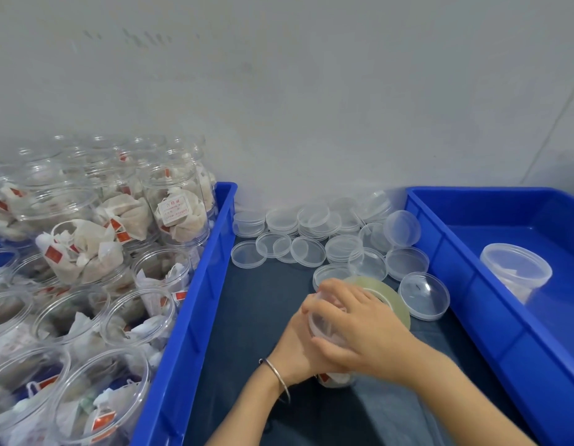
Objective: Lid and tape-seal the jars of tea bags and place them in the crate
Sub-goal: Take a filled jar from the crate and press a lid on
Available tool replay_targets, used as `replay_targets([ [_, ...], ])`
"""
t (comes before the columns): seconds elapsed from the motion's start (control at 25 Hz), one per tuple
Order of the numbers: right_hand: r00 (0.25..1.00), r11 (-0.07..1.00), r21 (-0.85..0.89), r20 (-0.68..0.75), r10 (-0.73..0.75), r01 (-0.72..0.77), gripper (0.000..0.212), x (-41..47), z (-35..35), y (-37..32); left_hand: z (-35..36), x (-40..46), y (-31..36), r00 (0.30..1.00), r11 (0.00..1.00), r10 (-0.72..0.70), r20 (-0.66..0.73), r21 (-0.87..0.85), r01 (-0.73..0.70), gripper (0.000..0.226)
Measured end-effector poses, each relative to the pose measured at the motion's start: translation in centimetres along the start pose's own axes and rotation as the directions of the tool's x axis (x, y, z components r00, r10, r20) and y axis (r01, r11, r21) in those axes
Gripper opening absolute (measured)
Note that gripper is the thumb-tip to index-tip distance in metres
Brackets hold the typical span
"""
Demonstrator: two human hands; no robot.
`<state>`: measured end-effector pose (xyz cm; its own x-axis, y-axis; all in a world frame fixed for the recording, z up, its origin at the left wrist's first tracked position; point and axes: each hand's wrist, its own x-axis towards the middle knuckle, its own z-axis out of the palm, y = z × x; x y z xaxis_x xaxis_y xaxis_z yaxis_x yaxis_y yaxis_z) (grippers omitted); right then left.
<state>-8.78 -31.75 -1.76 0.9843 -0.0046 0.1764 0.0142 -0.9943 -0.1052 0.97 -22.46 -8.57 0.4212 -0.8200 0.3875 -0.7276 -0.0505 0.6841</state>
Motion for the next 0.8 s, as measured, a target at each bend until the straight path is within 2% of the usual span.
replay_targets([
  [0.08, 0.999, 0.997, 0.061, 0.011, -0.047, 0.047, 0.037, -0.2, -0.2, 0.7, 0.1, 0.5, 0.1, 0.997, 0.989, 0.071, -0.005, 0.13, -0.069, 0.043],
  [0.12, 0.999, 1.0, 0.013, -0.039, 0.016, -0.015, 0.038, -0.2, 0.3, 0.0, 0.4, 0.5, -0.2, 0.997, 0.989, 0.083, -0.007, 0.123, -0.082, 0.045],
  [0.16, 0.986, 0.992, -0.024, -0.115, 0.122, -0.125, 0.04, -0.1, 1.2, -0.8, 0.7, 0.1, -0.4, 1.0, 0.999, 0.024, 0.003, 0.044, -0.024, 0.048],
  [0.24, 0.924, 0.929, -0.081, -0.164, 0.345, -0.361, 0.049, 0.6, 1.5, -2.9, 0.9, -0.7, -0.4, 0.991, 0.969, -0.132, -0.025, -0.212, 0.124, 0.06],
  [0.28, 0.919, 0.914, -0.112, -0.106, 0.38, -0.39, 0.06, 0.7, 1.1, -3.4, 1.0, -1.0, -0.3, 0.982, 0.941, -0.184, -0.048, -0.296, 0.162, 0.061],
  [0.32, 0.94, 0.934, -0.11, -0.045, 0.337, -0.34, 0.069, 0.7, 1.0, -2.8, 0.9, -0.9, -0.3, 0.97, 0.907, -0.237, -0.043, -0.367, 0.206, 0.058],
  [0.36, 0.962, 0.963, -0.038, 0.059, 0.267, -0.265, 0.072, 0.5, 0.6, -1.6, 1.0, -0.8, -0.6, 0.963, 0.885, -0.267, -0.045, -0.407, 0.226, 0.057],
  [0.4, 0.963, 0.977, 0.044, 0.184, 0.197, -0.208, 0.07, 0.3, -0.4, -1.0, 1.0, -0.6, -0.8, 0.961, 0.887, -0.269, -0.059, -0.404, 0.223, 0.057],
  [0.44, 0.964, 0.985, 0.023, 0.208, 0.163, -0.172, 0.068, 0.1, -0.7, -0.7, 1.2, -0.4, -0.7, 0.967, 0.919, -0.243, -0.076, -0.337, 0.205, 0.058],
  [0.48, 0.973, 0.977, -0.12, 0.127, 0.191, -0.176, 0.071, -0.1, -0.6, -0.8, 1.3, -0.3, -0.7, 0.972, 0.927, -0.227, -0.057, -0.318, 0.198, 0.058],
  [0.52, 0.969, 0.93, -0.277, -0.02, 0.245, -0.24, 0.078, -0.1, -0.4, -1.3, 1.7, -0.3, -0.7, 0.974, 0.911, -0.222, -0.043, -0.367, 0.191, 0.057],
  [0.56, 0.944, 0.869, -0.372, -0.096, 0.314, -0.327, 0.086, 0.3, -0.7, -2.0, 1.6, -0.3, -0.3, 0.974, 0.875, -0.226, -0.022, -0.443, 0.193, 0.056],
  [0.6, 0.929, 0.844, -0.39, -0.125, 0.349, -0.369, 0.089, 0.5, -0.6, -2.3, 1.6, -0.3, -0.3, 0.976, 0.86, -0.217, -0.009, -0.476, 0.186, 0.055],
  [0.64, 0.946, 0.879, -0.354, -0.065, 0.318, -0.32, 0.086, 0.5, -0.5, -2.2, 1.4, -0.3, 0.0, 0.975, 0.86, -0.22, -0.011, -0.474, 0.188, 0.055],
  [0.72, 0.967, 0.992, -0.087, 0.228, 0.11, -0.092, 0.063, 0.2, -1.0, -0.7, 0.9, -0.3, -0.1, 0.99, 0.906, -0.141, 0.012, -0.403, 0.133, 0.05],
  [0.76, 0.967, 0.997, -0.066, 0.253, -0.021, 0.039, 0.051, 0.2, -1.3, 0.0, 0.6, -0.3, 0.3, 0.998, 0.978, -0.065, -0.006, -0.199, 0.063, 0.047],
  [0.8, 0.981, 0.987, -0.118, 0.17, -0.088, 0.109, 0.042, 0.0, -1.2, 0.1, 0.5, -0.1, 0.4, 0.998, 0.992, 0.027, -0.065, 0.121, -0.019, 0.044],
])
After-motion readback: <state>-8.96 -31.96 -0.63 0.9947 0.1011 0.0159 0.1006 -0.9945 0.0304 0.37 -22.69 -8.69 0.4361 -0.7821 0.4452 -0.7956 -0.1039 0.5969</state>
